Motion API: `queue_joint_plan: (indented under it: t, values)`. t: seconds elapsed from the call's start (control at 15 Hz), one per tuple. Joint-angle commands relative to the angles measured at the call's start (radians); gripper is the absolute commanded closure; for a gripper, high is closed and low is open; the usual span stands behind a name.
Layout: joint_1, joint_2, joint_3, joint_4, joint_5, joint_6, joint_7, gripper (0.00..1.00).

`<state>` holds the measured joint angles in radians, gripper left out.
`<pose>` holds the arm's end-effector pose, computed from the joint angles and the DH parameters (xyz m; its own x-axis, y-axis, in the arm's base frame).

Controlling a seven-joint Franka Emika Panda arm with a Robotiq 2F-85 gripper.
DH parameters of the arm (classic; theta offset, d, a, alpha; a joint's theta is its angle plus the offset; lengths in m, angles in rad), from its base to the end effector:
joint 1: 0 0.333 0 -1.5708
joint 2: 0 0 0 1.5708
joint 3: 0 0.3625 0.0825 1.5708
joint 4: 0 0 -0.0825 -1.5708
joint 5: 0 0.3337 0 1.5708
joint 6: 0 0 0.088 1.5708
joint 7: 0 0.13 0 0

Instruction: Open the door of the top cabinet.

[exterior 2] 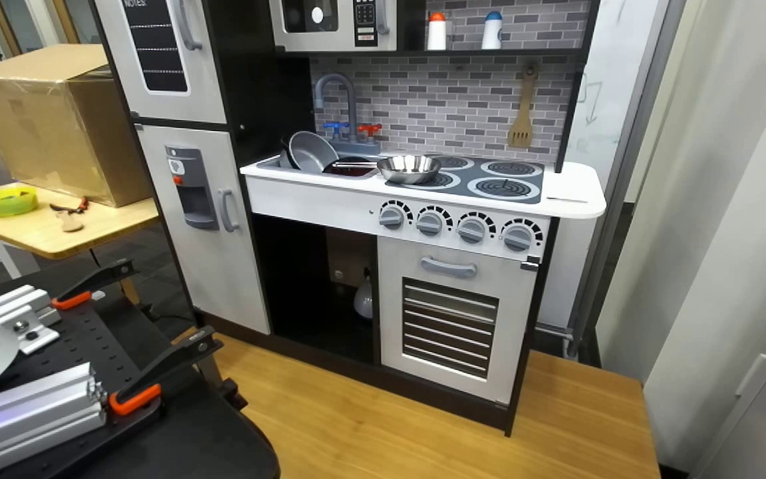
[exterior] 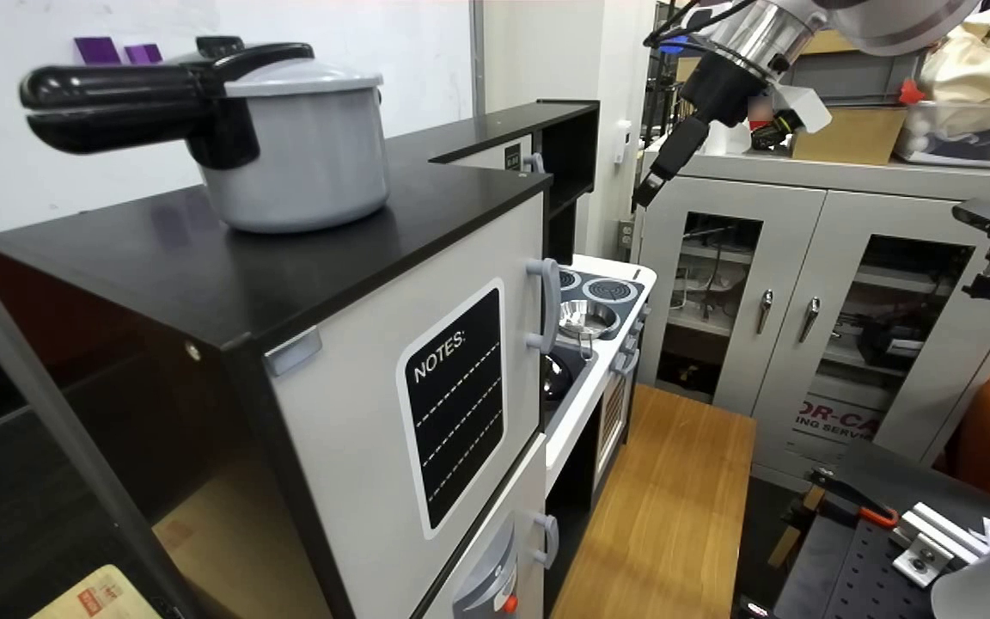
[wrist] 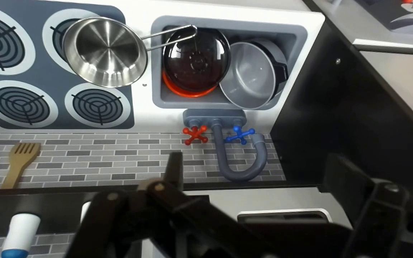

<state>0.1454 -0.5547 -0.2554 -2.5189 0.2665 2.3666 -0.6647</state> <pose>0.3520 -0.0465 0.5426 0.8113 0.3277 0.4842 0.4178 -0.9043 -0.0881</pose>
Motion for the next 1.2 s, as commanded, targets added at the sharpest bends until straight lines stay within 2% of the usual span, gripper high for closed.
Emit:
queue_joint_plan:
  t: [0.0,0.87,1.13]
  values:
    - [-0.002,0.001,0.006,0.001,0.014,-0.015,-0.01,0.0]
    - [0.004,-0.001,0.003,0.001,0.021,-0.025,-0.017,0.0]
    - [0.039,0.032,-0.023,0.018,0.054,0.086,-0.089,0.0]
